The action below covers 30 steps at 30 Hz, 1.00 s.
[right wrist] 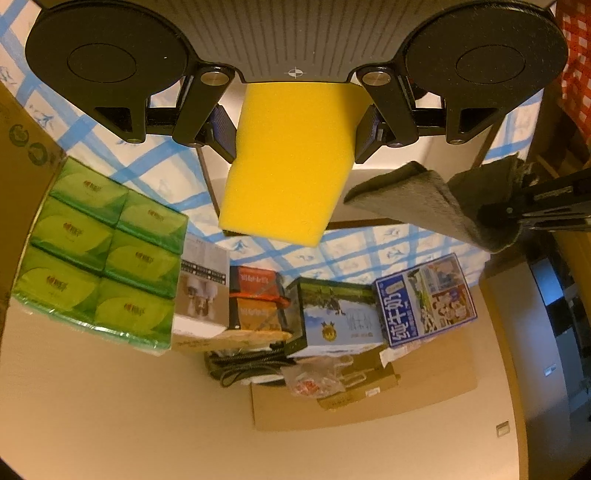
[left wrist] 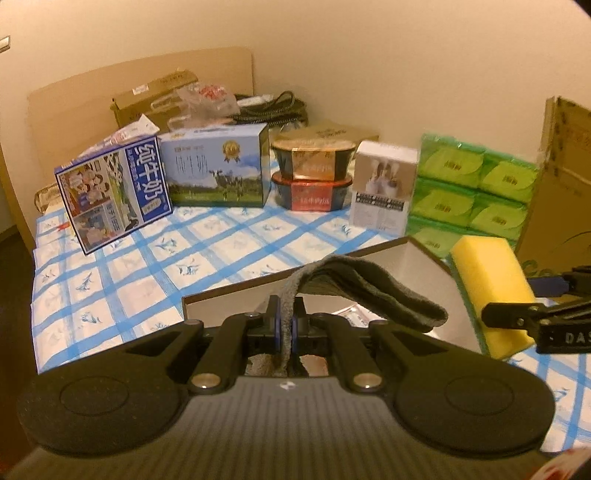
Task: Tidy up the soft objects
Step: 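Carry sponge and cloth to the box while right tool releases the sponge inside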
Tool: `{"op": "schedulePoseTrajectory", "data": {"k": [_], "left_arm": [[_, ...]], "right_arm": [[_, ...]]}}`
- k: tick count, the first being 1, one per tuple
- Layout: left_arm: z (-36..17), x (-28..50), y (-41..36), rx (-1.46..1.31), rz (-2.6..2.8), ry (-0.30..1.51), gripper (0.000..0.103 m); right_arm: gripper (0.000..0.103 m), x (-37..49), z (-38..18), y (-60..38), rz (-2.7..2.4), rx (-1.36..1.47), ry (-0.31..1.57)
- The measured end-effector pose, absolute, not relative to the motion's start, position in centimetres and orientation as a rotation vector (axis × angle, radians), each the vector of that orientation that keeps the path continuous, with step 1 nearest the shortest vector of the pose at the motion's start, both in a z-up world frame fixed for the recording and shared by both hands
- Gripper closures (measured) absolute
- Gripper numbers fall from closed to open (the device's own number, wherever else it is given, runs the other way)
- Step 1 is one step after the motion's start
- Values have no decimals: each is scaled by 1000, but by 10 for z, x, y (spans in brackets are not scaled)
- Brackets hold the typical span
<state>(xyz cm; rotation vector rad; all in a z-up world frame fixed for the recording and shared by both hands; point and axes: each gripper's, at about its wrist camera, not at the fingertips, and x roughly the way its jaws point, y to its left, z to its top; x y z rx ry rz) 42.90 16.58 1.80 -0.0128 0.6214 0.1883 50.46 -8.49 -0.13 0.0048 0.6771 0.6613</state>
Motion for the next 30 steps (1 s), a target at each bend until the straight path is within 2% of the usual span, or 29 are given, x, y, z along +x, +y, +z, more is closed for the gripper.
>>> {"op": "schedulePoseTrajectory", "data": {"k": [3, 5, 6, 7, 9, 21, 26, 30], "left_arm": [[9, 443, 167, -4, 197, 637, 98], [5, 453, 168, -1, 184, 648, 94], [2, 457, 169, -5, 178, 657, 89], [-1, 461, 170, -9, 178, 665, 75], [-5, 466, 171, 0, 189, 674, 58], [-17, 462, 183, -22, 189, 736, 58], [-14, 457, 179, -12, 174, 734, 52], [-12, 453, 178, -12, 166, 739, 50]], "right_arm": [[37, 512, -10, -82, 660, -5, 695], [37, 517, -17, -80, 655, -14, 705], [37, 518, -19, -79, 655, -18, 708], [37, 520, -21, -78, 655, -20, 709], [36, 525, -25, -77, 647, -26, 715], [35, 538, -36, -76, 630, -42, 732], [25, 537, -35, -71, 635, -51, 695], [23, 535, -33, -72, 638, -50, 684]]}}
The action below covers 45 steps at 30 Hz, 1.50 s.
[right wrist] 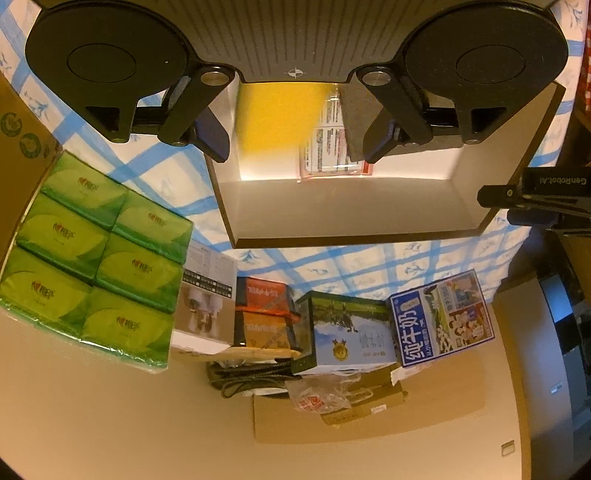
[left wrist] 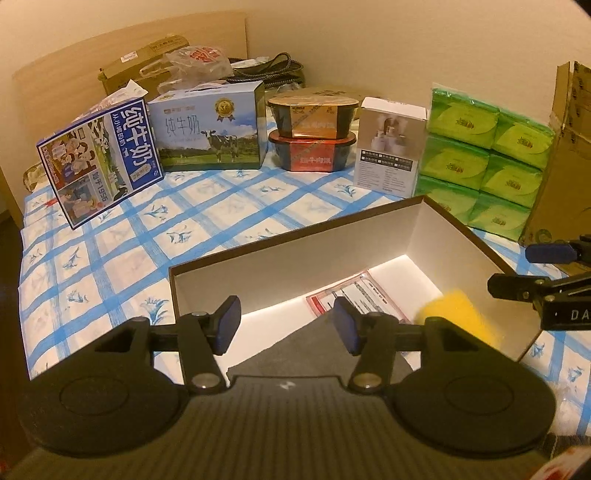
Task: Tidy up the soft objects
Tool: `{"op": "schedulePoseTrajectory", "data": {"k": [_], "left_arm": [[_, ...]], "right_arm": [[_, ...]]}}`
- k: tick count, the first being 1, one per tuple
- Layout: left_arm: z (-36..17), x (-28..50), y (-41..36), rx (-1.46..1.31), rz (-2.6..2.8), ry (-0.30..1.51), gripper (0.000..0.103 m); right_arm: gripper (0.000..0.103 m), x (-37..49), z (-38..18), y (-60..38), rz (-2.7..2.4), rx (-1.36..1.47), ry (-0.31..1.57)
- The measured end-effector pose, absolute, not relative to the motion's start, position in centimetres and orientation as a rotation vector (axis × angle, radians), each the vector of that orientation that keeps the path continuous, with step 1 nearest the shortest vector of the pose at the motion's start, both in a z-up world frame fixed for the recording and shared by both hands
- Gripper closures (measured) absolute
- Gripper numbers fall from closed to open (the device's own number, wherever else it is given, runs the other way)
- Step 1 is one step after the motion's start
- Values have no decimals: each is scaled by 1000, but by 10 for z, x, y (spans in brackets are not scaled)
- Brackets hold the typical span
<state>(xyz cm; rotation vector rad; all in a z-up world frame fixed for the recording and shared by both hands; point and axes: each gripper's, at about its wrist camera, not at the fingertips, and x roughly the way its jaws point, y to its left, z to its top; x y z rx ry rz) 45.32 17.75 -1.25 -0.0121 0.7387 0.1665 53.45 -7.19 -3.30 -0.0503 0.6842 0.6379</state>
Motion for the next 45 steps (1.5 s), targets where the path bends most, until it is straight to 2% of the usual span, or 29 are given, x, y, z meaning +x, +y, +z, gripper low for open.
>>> {"op": "schedulePoseTrajectory", "data": {"k": [5, 19, 35, 45], "left_arm": [[-10, 443, 176, -23, 157, 739, 45], [11, 389, 164, -44, 146, 731, 45], [35, 297, 128, -71, 76, 708, 45], [39, 242, 115, -68, 70, 706, 45]], "right_arm": [[23, 530, -31, -81, 634, -37, 692], [22, 482, -14, -120, 645, 38, 692], [22, 391, 18, -163, 670, 125, 677], [22, 332, 17, -191, 646, 148, 681]]}}
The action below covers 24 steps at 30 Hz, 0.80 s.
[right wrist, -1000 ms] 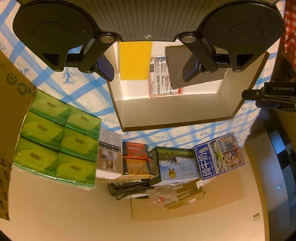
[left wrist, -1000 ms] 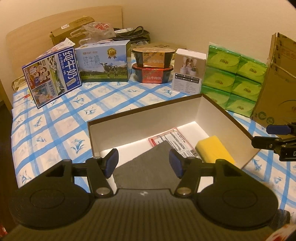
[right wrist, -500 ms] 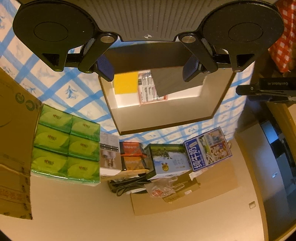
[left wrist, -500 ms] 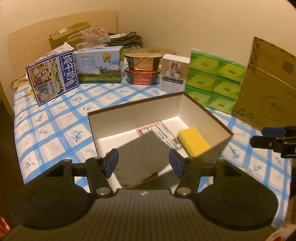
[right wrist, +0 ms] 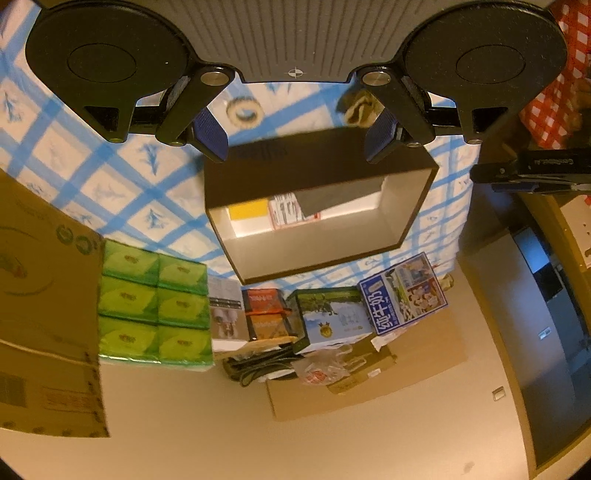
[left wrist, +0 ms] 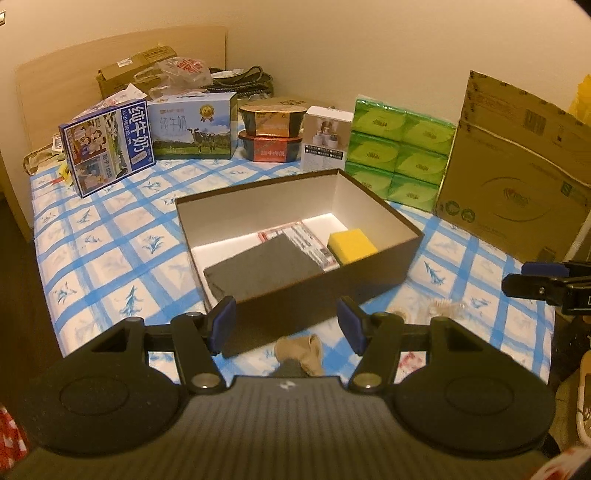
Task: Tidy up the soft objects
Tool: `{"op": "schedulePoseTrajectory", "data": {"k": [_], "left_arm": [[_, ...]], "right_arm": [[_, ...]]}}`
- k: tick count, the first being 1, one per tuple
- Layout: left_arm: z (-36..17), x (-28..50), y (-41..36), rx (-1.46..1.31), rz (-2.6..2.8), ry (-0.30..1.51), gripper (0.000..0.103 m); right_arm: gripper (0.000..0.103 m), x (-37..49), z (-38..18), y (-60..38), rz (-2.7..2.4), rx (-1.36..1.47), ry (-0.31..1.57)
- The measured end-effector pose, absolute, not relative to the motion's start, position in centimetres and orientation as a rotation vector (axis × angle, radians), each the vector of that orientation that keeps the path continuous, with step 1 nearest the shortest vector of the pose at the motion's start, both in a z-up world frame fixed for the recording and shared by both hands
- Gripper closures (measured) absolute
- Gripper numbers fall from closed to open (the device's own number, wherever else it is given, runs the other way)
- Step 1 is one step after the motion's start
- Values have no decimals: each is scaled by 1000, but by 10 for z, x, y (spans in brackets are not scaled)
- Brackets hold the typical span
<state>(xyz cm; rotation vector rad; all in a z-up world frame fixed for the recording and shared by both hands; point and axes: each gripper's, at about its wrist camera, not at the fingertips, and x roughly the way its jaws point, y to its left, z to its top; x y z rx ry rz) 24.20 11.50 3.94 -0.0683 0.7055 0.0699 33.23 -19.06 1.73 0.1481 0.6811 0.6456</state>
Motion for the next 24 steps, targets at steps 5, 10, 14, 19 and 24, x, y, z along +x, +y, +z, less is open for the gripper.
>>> {"op": "schedulePoseTrajectory", "data": {"k": [5, 10, 14, 19, 24], "left_arm": [[34, 222, 108, -78, 63, 723, 45], [23, 206, 101, -90, 53, 751, 45], [13, 197, 95, -99, 48, 780, 45], [1, 190, 88, -99, 40, 807, 45], [-11, 186, 80, -98, 30, 827, 45]], "right_arm": [[22, 306, 10, -204, 619, 153, 700], [22, 287, 2, -217, 594, 161, 718], [22, 276, -4, -226, 574, 170, 738], [22, 266, -13, -235, 551, 176, 759], [22, 258, -21, -237, 533, 158, 773]]}}
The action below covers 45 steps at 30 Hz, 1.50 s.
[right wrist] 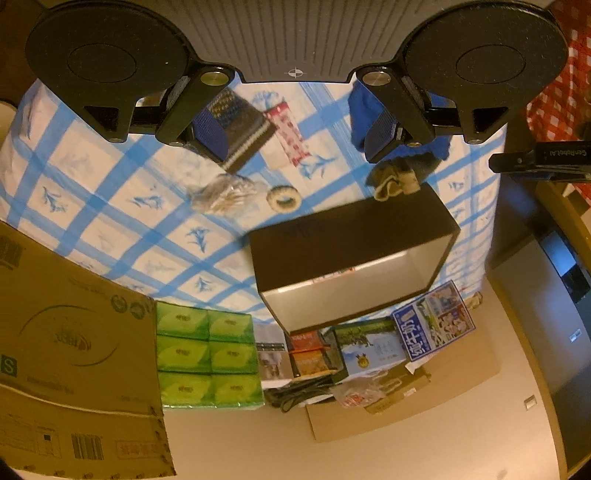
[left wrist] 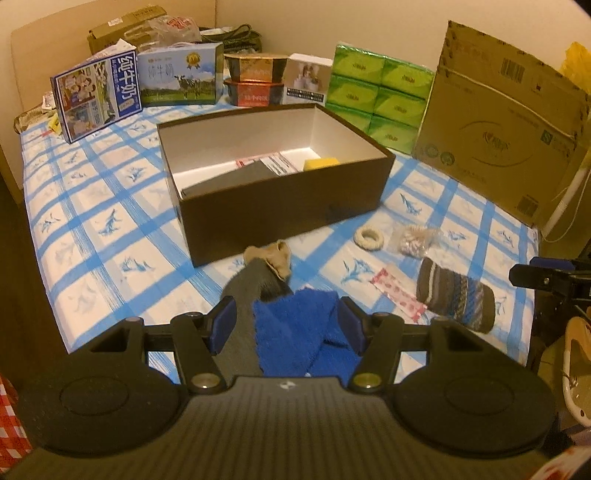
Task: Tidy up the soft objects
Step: 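Grasp the striped knit sock with right tool while left tool approaches the beige sock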
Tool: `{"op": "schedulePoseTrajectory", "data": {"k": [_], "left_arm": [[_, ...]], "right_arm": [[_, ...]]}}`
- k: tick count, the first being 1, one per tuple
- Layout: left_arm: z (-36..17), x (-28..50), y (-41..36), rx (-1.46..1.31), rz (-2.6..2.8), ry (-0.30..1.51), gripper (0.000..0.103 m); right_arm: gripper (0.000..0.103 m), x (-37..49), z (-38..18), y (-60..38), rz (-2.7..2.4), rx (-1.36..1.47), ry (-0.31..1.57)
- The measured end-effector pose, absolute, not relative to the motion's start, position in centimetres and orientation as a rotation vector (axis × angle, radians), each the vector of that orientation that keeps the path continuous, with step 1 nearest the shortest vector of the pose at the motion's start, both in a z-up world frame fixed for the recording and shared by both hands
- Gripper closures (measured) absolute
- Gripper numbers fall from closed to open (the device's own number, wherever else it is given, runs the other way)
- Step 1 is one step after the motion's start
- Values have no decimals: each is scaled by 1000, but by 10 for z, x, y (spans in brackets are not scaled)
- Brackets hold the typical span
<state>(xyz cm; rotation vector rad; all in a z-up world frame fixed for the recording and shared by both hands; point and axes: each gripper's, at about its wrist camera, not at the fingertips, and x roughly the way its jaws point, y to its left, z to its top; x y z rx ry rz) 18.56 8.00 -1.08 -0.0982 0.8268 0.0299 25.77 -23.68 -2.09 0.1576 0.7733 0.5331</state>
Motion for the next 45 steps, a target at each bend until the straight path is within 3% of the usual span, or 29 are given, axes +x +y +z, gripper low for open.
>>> {"op": "schedulePoseTrajectory", "data": {"k": [25, 45], "left_arm": [[-56, 205, 56, 25, -21, 866, 46], [-85, 241, 55, 32, -22, 909, 46]], "right_arm": [[22, 267, -78, -236, 486, 41, 849], [22, 317, -170, -228, 551, -363, 869]]}}
